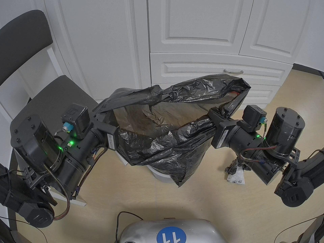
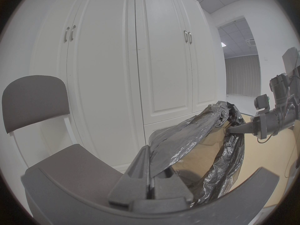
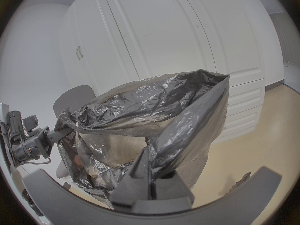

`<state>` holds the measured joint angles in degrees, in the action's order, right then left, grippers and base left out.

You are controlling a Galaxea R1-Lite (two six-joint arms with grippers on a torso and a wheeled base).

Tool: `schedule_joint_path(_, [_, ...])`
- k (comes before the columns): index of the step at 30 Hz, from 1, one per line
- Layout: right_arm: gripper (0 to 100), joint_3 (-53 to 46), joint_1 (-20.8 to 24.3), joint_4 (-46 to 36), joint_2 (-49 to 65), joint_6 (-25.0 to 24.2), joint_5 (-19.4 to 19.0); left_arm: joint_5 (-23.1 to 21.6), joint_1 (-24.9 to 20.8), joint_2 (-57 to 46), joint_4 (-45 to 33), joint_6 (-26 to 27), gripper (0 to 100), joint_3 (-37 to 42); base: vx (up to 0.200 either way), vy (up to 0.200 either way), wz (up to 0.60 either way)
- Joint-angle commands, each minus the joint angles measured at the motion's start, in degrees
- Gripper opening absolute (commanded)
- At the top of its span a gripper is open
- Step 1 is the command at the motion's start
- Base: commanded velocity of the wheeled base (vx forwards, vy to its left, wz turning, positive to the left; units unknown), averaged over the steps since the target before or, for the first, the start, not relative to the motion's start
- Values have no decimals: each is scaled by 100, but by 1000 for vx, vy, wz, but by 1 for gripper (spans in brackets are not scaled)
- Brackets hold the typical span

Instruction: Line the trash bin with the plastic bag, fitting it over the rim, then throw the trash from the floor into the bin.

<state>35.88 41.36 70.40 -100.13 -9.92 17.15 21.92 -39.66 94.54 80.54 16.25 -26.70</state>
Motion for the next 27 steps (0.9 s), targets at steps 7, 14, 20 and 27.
schedule_joint_path(7, [0,-2,74,0,-147,-10,-1,-30,-7,-32,-21,36,100,174,0,0,0])
schedule_joint_path(14, [0,-134,118,-9,-120,8,-19,-65,-7,-208,-56,238,100,411,0,0,0])
schedule_joint_path(20, [0,-28,56,-281,143,236,-467,-109,-16,-550,-329,414,100,596,0,0,0])
schedule_joint_path(27, [0,754,65,-2022,671,685,-959,-847,-33,-647,-882,388,100,815,0,0,0])
